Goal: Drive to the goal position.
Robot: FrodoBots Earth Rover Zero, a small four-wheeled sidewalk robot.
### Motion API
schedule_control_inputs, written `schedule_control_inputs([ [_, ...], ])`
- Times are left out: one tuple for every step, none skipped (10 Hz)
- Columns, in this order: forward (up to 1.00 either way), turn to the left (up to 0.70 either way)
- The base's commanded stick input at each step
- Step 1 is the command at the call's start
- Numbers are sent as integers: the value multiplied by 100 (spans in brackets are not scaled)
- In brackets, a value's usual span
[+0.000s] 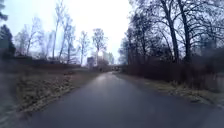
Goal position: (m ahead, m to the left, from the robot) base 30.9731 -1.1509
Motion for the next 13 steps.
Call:
schedule_control_inputs([
  [70,0],
  [70,0],
  [70,0],
  [70,0],
  [70,0],
  [70,0],
  [70,0],
  [70,0],
  [70,0],
  [70,0],
  [70,0],
  [70,0],
  [70,0],
])
